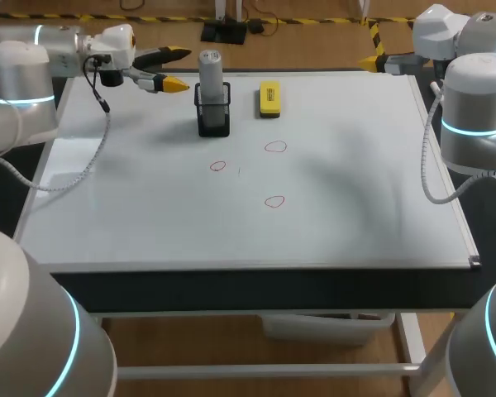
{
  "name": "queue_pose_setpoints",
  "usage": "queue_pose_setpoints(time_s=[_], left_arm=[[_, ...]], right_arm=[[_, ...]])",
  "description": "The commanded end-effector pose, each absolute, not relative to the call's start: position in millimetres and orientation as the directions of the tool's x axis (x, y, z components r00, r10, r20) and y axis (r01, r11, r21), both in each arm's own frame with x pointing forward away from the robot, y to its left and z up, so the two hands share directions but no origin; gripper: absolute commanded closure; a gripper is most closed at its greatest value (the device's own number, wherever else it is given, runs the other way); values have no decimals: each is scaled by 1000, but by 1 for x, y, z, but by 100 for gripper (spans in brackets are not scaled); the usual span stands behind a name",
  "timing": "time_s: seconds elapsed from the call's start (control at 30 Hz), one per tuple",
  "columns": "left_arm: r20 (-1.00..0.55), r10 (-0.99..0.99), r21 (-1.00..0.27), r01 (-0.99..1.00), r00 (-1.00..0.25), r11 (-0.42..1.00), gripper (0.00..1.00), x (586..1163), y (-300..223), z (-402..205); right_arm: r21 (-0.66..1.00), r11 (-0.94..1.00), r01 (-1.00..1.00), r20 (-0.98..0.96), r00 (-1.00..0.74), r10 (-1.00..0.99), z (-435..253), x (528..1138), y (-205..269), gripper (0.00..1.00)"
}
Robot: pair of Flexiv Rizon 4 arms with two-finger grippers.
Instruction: Pick up the inspection probe, press it on each red-marked spot on the whiteboard one by one, put down the probe, pick up the eraser, and wipe off all the red marks.
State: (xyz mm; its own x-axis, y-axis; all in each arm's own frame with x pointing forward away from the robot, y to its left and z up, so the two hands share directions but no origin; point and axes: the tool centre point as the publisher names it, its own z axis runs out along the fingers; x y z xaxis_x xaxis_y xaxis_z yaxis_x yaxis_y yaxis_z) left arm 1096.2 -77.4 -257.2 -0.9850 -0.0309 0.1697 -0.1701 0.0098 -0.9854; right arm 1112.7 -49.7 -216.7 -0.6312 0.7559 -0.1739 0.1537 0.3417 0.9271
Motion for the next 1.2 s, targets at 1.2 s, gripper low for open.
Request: queue_pose_setpoints(time_s=[1.2], left_arm=[[133,-51,-991,-133,-990,-11,0,1097,-139,-277]], right_arm=[[926,343,155,-174,-632,755,-217,1113,-50,0]])
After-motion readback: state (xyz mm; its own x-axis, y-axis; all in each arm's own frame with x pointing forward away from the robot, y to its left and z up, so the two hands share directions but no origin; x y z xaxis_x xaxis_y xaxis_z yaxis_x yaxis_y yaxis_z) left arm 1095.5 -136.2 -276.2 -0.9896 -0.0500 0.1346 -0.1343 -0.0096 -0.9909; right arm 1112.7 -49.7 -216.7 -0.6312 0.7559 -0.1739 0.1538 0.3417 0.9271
